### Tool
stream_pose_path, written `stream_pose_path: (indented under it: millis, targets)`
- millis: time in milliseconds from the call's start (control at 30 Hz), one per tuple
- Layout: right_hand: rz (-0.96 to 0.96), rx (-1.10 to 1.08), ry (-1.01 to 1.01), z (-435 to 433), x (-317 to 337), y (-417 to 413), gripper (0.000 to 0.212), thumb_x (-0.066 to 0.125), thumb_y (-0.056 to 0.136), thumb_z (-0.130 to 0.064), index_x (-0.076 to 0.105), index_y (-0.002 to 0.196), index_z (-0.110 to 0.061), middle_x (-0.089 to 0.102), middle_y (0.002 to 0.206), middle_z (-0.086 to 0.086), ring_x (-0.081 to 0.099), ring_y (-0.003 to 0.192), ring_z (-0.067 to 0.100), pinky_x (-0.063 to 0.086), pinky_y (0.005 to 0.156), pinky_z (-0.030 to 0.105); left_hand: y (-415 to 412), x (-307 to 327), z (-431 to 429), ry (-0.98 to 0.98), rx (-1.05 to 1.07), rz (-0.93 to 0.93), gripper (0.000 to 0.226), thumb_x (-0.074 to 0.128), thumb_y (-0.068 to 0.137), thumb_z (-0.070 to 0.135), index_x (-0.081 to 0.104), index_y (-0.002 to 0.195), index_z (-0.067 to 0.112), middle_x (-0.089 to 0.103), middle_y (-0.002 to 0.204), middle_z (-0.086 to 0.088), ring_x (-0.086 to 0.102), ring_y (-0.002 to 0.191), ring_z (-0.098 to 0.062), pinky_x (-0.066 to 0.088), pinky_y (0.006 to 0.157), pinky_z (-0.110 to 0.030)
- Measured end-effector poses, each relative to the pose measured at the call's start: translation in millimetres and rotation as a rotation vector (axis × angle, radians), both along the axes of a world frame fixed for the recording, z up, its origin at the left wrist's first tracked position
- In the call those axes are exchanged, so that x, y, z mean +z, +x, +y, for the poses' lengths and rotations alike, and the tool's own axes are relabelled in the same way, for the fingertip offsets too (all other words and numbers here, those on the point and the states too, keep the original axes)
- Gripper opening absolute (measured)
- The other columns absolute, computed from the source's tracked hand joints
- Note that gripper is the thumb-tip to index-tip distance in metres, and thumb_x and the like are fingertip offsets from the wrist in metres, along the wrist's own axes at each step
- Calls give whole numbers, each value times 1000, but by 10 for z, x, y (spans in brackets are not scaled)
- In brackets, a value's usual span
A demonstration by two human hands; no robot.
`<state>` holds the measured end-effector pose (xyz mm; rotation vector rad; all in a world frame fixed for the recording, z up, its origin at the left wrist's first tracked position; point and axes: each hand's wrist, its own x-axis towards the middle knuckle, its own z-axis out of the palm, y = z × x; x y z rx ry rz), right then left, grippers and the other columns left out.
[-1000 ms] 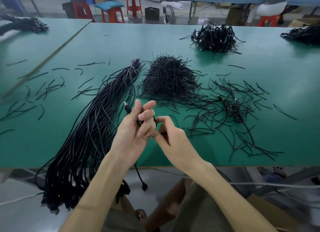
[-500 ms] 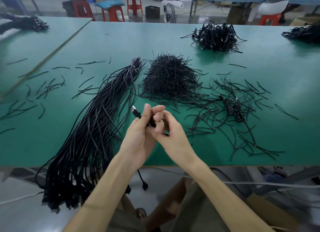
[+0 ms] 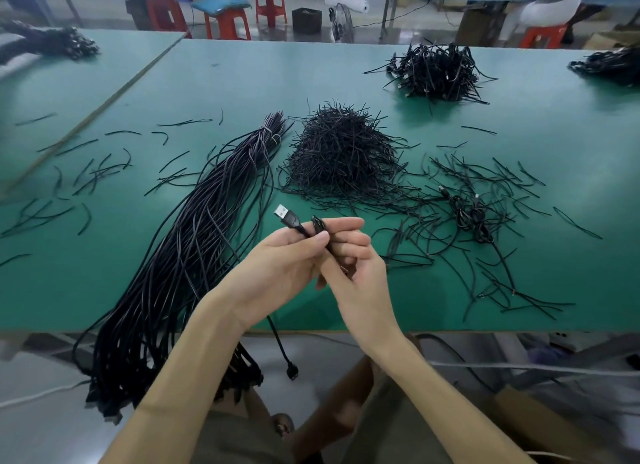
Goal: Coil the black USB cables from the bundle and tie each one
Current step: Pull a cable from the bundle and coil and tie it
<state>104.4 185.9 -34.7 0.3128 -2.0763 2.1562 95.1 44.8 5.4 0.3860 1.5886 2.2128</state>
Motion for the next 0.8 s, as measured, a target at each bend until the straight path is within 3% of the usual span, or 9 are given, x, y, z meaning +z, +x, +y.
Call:
stream_pose_path:
  millis: [67,133,167,267,333,533,633,800]
  targets:
    - [10,-28,2,-13,-9,34,14,67,98,-18,72,108,-10,70,86,0,65,70,10,52,65,21,-4,-9,-12,-9,9,-4,40,44,105,15,57,139,-1,62,123,-22,44,111,-39,39,85,-52]
    - [23,-53,-2,-24,-21,64,18,67,98,-16,71,116,-13,72,92,-6,67,80,9,53,72,23,0,-13,3,-16,16,-2,37,45,106,14,61,135,-3,63,121,-23,46,112,-40,29,102,-73]
    - [33,-59,-9,-29,-26,77,21,66,98,-15,70,119,-15,72,95,-8,68,84,9,54,75,25,8,-13,17,-21,21,1,36,44,106,14,62,133,-4,65,119,-22,49,112,-39,25,105,-75]
    - [44,-46,-39,-23,-6,103,28,66,99,-13,67,125,-21,74,106,-6,69,94,10,56,83,28,24,-20,48,-26,35,12,34,44,107,14,64,128,-4,70,113,-19,57,108,-36,30,100,-65]
    - [28,-10,-40,3,31,97,30,67,97,-13,67,124,-26,74,104,-5,69,93,10,56,85,30,29,-18,34,-23,28,17,34,43,107,14,63,127,-6,70,110,-19,62,103,-33,30,99,-67]
    - [-53,59,39,66,107,36,40,71,82,-21,68,122,-28,74,109,-8,70,102,16,58,90,53,12,-64,-1,-42,-11,29,31,45,107,13,63,120,-9,71,98,-15,67,91,-25,31,93,-58]
    - [-44,-9,59,32,78,63,36,70,82,-29,70,118,-31,75,100,-10,71,97,16,61,82,51,-23,-68,-18,-33,-52,-5,30,49,106,16,67,119,-2,72,101,-13,67,92,-23,34,89,-56]
    - [-34,-101,45,-42,16,101,31,71,88,-24,70,119,-28,74,96,-10,72,90,16,62,74,44,-154,-65,-105,-54,-180,-43,30,50,106,20,69,123,3,72,108,-13,67,97,-24,32,94,-58]
